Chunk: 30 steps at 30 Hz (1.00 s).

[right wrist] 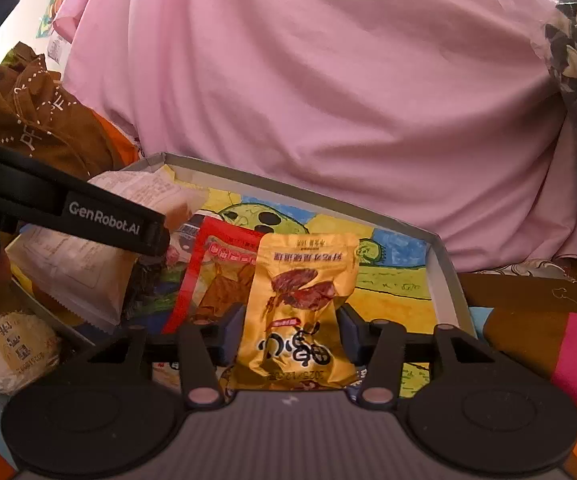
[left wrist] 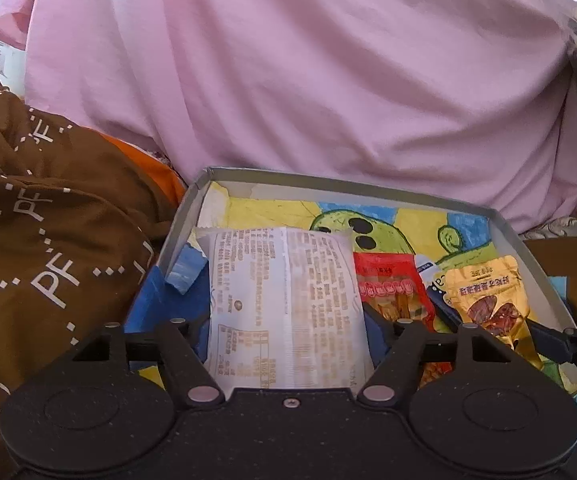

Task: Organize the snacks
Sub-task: 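Lower the white packet into the tray with the left tool while the right tool releases the gold pouch there, then move both open tools back from the tray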

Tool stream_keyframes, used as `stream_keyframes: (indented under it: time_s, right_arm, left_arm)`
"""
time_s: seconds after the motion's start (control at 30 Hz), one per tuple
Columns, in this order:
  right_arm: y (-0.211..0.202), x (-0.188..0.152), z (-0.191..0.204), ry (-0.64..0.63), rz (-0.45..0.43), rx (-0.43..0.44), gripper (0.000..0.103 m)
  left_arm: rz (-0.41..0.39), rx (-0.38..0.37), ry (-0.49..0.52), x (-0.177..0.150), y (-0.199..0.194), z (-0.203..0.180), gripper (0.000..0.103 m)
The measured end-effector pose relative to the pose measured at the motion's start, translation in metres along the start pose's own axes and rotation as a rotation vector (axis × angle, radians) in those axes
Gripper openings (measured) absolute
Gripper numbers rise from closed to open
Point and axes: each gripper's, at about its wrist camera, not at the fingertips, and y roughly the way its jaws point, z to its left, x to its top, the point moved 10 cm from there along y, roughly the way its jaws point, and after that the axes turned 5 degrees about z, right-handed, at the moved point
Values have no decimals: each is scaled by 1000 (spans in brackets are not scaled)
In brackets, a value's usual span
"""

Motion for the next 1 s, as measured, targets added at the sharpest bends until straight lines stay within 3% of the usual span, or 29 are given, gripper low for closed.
stream_keyframes:
  time_s: [0.2,0.43,0.87,1.0]
  right_arm:
    - [-6,1,2,-34,-19,-36,82]
    - [-31,6,-17,7,-58,-93,102]
    - [-105,27,-47,108,-194,-102,103]
    - [-128,32,-47,107,-211,-121,103]
  left_arm:
    - [19,-28,-58,-5,1,6,76]
    - [-13,-54,-64,-2,-18,2,82]
    - [-79,-16,-56,-8,-103,5,90]
    - [-133,-8,-47,-12,-137,3,94]
